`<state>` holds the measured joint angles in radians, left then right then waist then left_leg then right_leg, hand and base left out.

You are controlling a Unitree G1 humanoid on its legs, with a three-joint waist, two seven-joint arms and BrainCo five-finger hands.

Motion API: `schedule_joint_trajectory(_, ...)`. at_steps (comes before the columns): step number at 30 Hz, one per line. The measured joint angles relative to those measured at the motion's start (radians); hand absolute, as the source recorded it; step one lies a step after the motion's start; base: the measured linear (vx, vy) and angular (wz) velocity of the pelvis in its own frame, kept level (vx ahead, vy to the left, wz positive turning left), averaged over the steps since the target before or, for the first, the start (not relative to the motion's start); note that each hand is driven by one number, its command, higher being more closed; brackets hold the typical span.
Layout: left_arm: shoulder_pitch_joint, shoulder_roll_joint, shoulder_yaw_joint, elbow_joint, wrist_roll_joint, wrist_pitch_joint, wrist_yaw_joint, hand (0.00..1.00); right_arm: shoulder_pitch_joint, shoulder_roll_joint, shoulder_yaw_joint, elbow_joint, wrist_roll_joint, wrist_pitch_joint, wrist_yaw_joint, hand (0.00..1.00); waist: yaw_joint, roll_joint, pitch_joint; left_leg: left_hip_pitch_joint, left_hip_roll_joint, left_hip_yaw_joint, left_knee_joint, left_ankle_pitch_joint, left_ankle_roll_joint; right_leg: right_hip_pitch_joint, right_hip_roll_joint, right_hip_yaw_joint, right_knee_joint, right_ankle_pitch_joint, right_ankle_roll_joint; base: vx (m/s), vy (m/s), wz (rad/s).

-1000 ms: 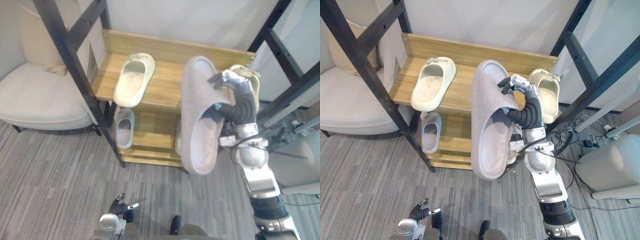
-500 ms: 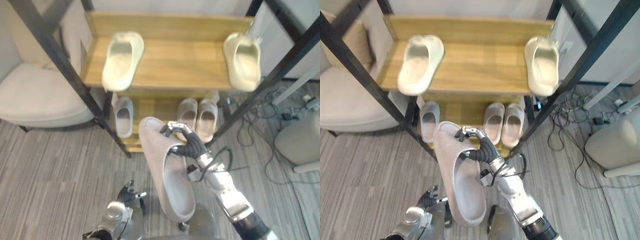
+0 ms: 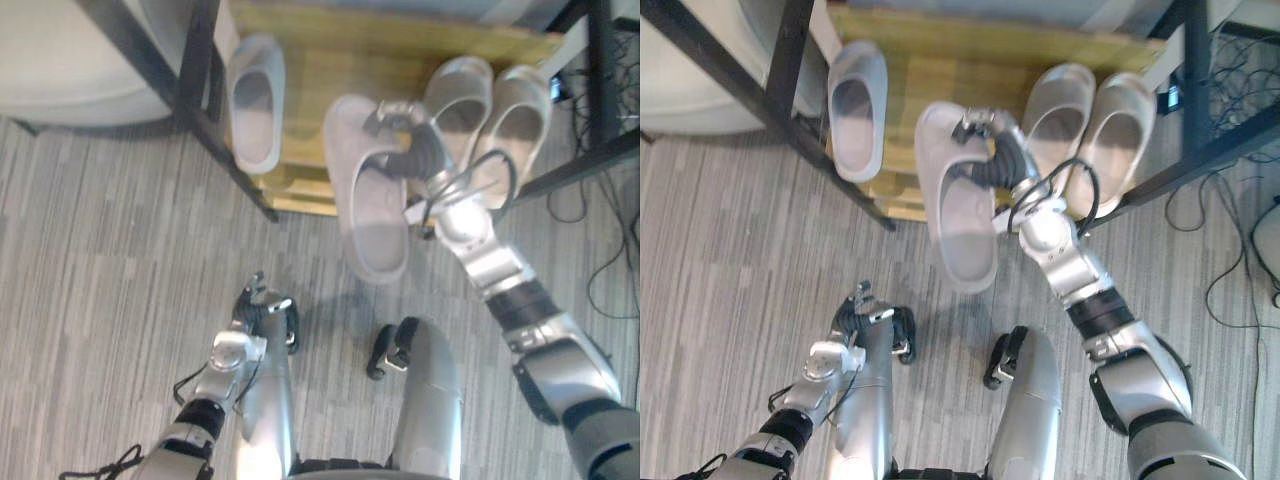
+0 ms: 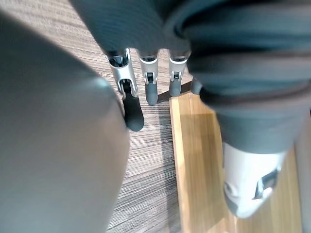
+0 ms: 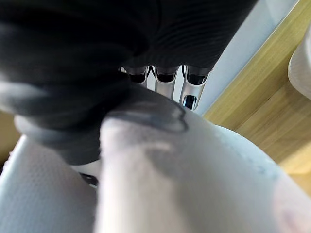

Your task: Organize the slippers on the shoe rack

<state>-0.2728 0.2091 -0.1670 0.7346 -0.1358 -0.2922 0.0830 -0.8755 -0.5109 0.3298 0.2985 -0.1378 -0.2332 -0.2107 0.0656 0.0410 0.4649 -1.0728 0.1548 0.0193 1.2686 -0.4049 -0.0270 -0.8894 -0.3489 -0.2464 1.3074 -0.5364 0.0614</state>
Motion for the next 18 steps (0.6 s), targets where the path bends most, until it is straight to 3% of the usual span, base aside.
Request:
schedule_joint_trajectory(8, 0.001, -0.034, 0.073, -0.114, -0.045, -0.003, 0.008, 0.0, -0.098, -0.002, -0.016, 0.015, -0.02, 0.008, -0.052, 1.0, 0.04, -0.002, 0.001, -0.143, -0.011, -0.016, 0.056, 0.002, -0.005, -0.125, -0.028, -0.009, 0.075, -0.024, -0.004, -0.01, 0.015, 0.07)
schedule_joint_trajectory(18, 0.001, -0.074, 0.111, -0.16, -0.066, -0.01, 0.027, 0.0, -0.285, -0.013, -0.024, 0.249, -0.022, 0.037, -0.119, 1.0, 0.06, -0.004, -0.002, -0.204, -0.046, -0.04, 0.066, 0.005, -0.01, -0.14, -0.072, -0.055, 0.098, -0.058, -0.001, 0.05, -0.007, 0.16)
